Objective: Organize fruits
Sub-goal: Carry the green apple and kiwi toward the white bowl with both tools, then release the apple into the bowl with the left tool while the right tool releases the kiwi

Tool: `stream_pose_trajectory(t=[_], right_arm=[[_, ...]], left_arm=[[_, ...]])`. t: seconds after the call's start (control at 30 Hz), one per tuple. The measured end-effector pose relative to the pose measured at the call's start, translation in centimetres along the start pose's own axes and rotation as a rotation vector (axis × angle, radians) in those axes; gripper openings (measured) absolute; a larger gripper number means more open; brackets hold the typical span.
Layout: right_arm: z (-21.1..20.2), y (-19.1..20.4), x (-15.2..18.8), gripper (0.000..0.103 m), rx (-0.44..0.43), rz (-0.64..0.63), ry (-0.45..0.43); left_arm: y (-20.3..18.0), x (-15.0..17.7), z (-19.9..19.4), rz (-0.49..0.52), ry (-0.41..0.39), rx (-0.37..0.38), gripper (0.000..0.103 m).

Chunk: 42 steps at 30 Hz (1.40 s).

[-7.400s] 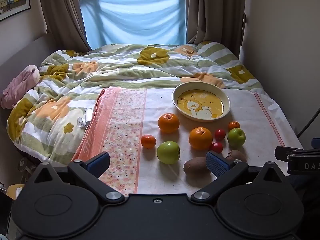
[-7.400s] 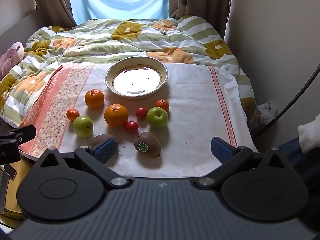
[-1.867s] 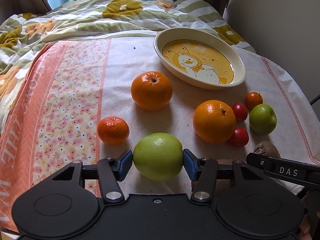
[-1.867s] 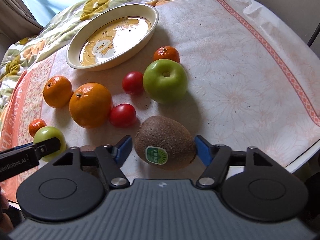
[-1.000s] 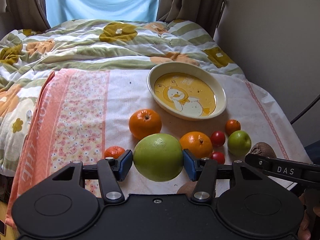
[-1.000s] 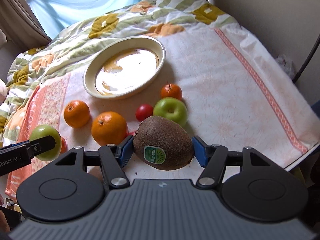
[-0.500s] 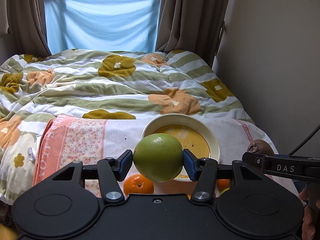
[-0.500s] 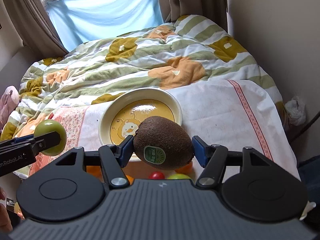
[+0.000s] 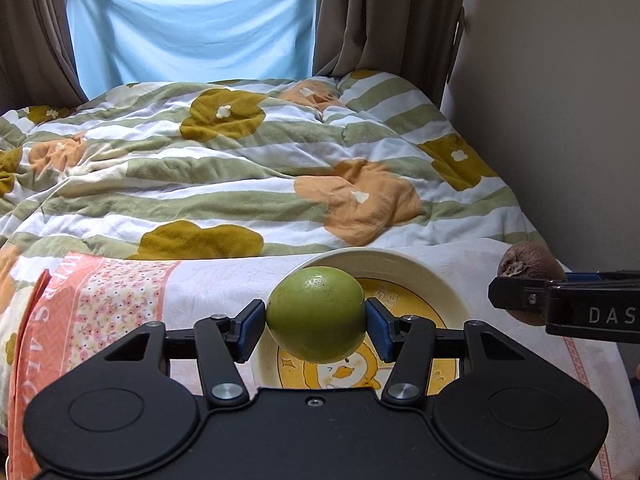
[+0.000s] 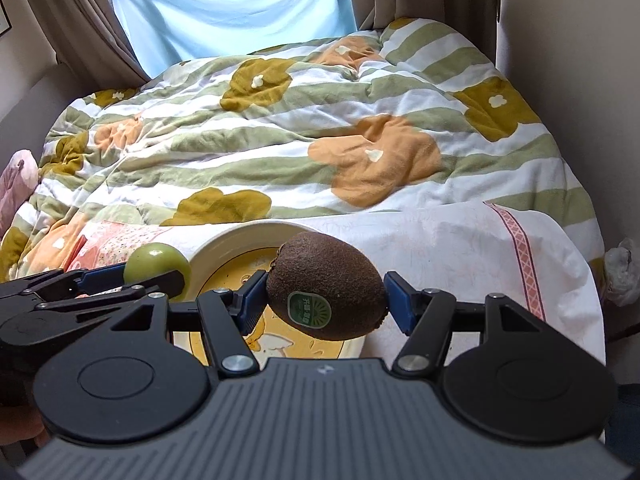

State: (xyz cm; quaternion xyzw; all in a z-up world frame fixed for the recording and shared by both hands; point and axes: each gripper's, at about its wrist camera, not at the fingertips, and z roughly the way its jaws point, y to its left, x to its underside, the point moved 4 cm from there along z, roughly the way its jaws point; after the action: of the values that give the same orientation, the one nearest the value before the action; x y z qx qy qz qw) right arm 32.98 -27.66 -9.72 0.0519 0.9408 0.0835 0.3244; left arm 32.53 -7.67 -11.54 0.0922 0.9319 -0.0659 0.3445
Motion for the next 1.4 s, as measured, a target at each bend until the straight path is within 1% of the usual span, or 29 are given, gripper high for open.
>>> stream_pose_trajectory(t=[0.1,0.27,0.43,0.63,0.67,0.7,0.73,0.77,0.8,0.87,1.0,1.13,1.27,1.4], right_arm=[[1.7,-0.4,-0.8,0.078,-0.006,-0.01,0.019],[4.2,-1.3,-1.3,0.078,-0.021,-0.016,0.058],[5.6,-1.9,-1.6,0.078,-0.033,-0.01,0.079],[6.3,-2.6,-1.9,0.078,-0.036,-0.008,0.099],[6.3,-2.6,-2.0,0.078,-0.036,-0.007,0.1],[6.3,-2.6,-2.1,0.078,-0.036,-0.006,0.1],[6.3,-2.6,-2.1,0.078,-0.037,-0.006,0.1],[6.3,-2.7,-2.2,0.078,-0.037,-0.005,0.1],[6.4,-2.7,-2.2,0.078,-0.036,-0.005,0.101],[6.4,-2.7,-2.3,0.078,-0.036,-0.007,0.101],[6.3,-2.9,-2.4,0.078,-0.031,-0.022,0.099],[6.0,-2.7,-2.3,0.078,-0.057,-0.045,0.095],[6.3,-1.4,-1.9,0.078,-0.073,-0.106,0.092],[7.2,0.5,-1.3,0.078,-0.097,-0.183,0.092]], left_arm=[[-0.7,-0.1,2.6,0.028,0.024,-0.015,0.059],[-1.7,-0.4,5.3,0.084,0.043,-0.047,0.059],[-2.4,-0.4,7.2,0.121,0.065,-0.062,0.059],[-2.7,-0.4,8.2,0.135,0.091,-0.064,0.059],[-2.8,-0.3,8.2,0.136,0.096,-0.062,0.061],[-2.9,-0.4,8.0,0.142,0.09,-0.059,0.065],[-3.0,-0.4,7.8,0.155,0.08,-0.06,0.081],[-3.2,-0.5,7.5,0.171,0.068,-0.066,0.093],[-3.3,-0.5,7.1,0.187,0.051,-0.078,0.095],[-3.3,-0.5,6.5,0.197,0.051,-0.079,0.095],[-2.5,-0.2,5.6,0.176,0.066,-0.075,0.095],[-1.6,0.3,4.4,0.148,0.068,-0.074,0.095],[-0.8,1.3,3.3,0.105,0.078,-0.075,0.095],[-0.2,2.1,2.4,0.093,0.087,-0.089,0.095]])
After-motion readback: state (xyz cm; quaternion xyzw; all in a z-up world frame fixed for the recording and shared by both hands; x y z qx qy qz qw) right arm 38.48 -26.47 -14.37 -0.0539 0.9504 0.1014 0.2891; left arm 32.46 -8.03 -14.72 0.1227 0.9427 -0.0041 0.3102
